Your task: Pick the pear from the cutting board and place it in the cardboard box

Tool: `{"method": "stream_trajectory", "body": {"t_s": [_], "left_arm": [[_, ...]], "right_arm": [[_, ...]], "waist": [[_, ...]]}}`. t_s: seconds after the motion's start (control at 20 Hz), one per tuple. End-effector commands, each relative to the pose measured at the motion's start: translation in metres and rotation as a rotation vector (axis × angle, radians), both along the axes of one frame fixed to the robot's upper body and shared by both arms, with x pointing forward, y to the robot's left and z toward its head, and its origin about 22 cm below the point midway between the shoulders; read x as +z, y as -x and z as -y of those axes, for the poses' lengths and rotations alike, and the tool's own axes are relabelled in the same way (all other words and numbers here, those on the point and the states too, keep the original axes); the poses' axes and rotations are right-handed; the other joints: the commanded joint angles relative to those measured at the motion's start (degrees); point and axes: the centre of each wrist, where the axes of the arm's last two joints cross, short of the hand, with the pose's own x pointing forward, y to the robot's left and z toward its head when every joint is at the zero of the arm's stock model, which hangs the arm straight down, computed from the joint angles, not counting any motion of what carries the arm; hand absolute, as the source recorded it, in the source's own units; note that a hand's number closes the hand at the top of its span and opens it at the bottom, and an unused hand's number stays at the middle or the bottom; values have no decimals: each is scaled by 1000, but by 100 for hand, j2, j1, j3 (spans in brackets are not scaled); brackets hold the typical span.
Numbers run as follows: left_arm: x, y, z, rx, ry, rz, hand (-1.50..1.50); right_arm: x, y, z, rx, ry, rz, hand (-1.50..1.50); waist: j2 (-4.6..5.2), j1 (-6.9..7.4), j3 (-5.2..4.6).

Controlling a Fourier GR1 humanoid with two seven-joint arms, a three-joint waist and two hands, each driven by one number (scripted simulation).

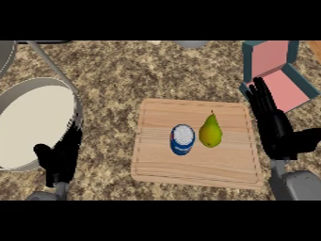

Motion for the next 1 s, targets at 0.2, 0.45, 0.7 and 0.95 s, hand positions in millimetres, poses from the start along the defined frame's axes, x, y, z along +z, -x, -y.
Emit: {"method": "stream_trajectory", "body": {"t_s": [0.2,0.45,0.7,0.95], "left_arm": [[17,3,-49,-53,-346,62,0],[22,2,-61,-73,-394,42,0],[28,-3,-58,-179,-438,49,0],[44,-28,-41,-220,-454,85,0]], "right_arm": [[-34,69,51,-537,215,167,-150],[-77,127,79,-1068,315,44,-150],[-86,175,22,-938,578,241,-150],[-97,234,-17,-908,707,21,-150]], "waist": [[-114,-800,-25],[-90,-1049,-11],[-25,-454,-60],[73,-193,-83]]}}
